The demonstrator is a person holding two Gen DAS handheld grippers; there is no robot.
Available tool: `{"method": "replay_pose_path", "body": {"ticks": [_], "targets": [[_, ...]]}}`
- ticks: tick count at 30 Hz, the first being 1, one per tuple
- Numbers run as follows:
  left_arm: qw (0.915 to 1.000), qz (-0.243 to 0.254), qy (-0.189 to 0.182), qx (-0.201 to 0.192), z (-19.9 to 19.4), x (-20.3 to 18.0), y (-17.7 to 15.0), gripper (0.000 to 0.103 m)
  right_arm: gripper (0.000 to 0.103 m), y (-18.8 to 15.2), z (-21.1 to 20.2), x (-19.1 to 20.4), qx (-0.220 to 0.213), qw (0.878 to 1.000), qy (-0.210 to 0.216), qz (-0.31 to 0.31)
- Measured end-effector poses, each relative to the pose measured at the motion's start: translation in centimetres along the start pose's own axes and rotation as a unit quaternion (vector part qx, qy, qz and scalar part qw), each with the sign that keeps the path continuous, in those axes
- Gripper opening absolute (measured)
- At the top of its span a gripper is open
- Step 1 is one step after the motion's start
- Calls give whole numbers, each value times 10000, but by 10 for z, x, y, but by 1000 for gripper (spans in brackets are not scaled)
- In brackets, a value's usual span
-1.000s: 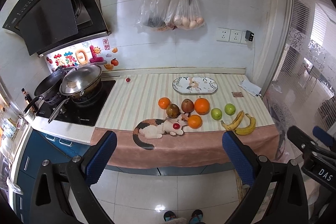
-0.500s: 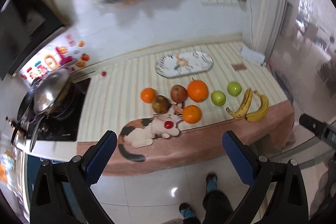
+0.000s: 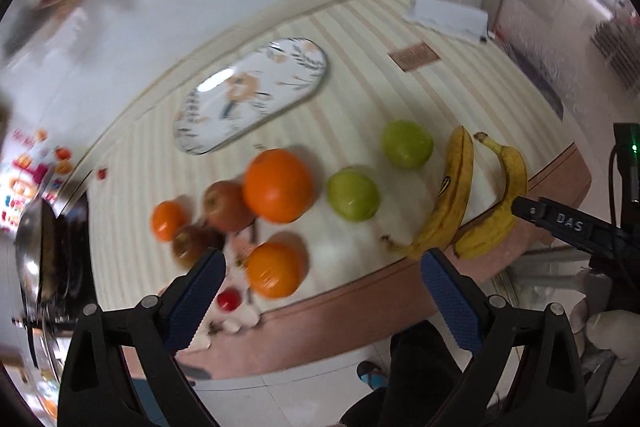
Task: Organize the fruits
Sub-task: 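Reach the left tool to one banana while the right tool reaches the other banana, then close the left tool on one banana while the right tool grasps the other banana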
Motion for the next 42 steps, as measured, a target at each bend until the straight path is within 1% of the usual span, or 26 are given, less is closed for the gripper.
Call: {"method": "replay_pose_path", "body": {"ticks": [3,5,6,7,8,12,16,18,20,22,23,25,26,27,29,30,31,32,33,35,38,42], "targets": [[9995,281,-78,126,21,-18,17,98,73,9,25,-3,71,9998,-200,-9],[9987,440,-113,249,34,-27,24,92,63,9,41,-1,213,9993,-305,-45],[9982,492,-173,309,38,-31,26,91,61,7,40,3,112,9989,-413,-173],[9975,557,-231,371,42,-34,28,89,50,6,44,7,68,9983,-477,-340],[9969,606,-274,420,47,-38,31,88,48,5,49,10,85,9976,-525,-453],[9948,812,-414,462,54,-53,39,86,46,5,55,8,148,9968,-495,-613],[9910,974,-645,651,65,-68,46,86,42,8,45,-7,168,9954,-661,-677],[9877,1089,-821,761,72,-80,48,86,42,13,42,-16,144,9953,-705,-655],[9835,1270,-927,895,81,-97,48,86,42,17,41,-22,200,9958,-660,-601],[9796,1447,-992,981,87,-110,48,82,42,22,41,-28,253,9960,-635,-573],[9762,1587,-1014,1072,93,-121,47,80,42,23,42,-30,277,9961,-617,-571],[9725,1760,-997,1150,101,-134,47,79,42,26,42,-33,313,9960,-615,-574],[9707,1874,-937,1180,107,-143,47,76,42,26,42,-35,345,9958,-611,-586],[9701,1928,-894,1176,110,-148,48,73,42,34,35,-35,374,9958,-606,-582],[9690,1990,-845,1193,118,-156,50,58,42,33,31,-39,416,9953,-617,-614],[9694,1977,-825,1199,121,-158,51,52,42,29,28,-39,428,9951,-620,-635],[9709,1921,-791,1193,125,-160,53,40,42,28,29,-38,443,9950,-619,-647],[9714,1883,-790,1210,127,-160,54,33,42,29,30,-37,470,9947,-621,-678],[9724,1796,-867,1213,128,-159,55,31,42,27,28,-39,475,9947,-609,-686],[9748,1656,-844,1237,130,-157,55,31,42,27,28,-38,523,9944,-580,-716],[9748,1460,-923,1409,131,-151,43,31,42,24,29,-35,613,9933,-532,-826],[9744,1439,-933,1452,134,-149,38,32,42,19,33,-29,658,9910,-561,-1025]]}}
Point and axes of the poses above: each gripper's, at about its wrist camera, not at the fingertips, and z roughly the way its jaws point, x to its left, y to its top, the point moved 2 cm from there along z, roughly the way its jaws point, and after that the axes turned 9 degrees about y, right-handed, at the moved point
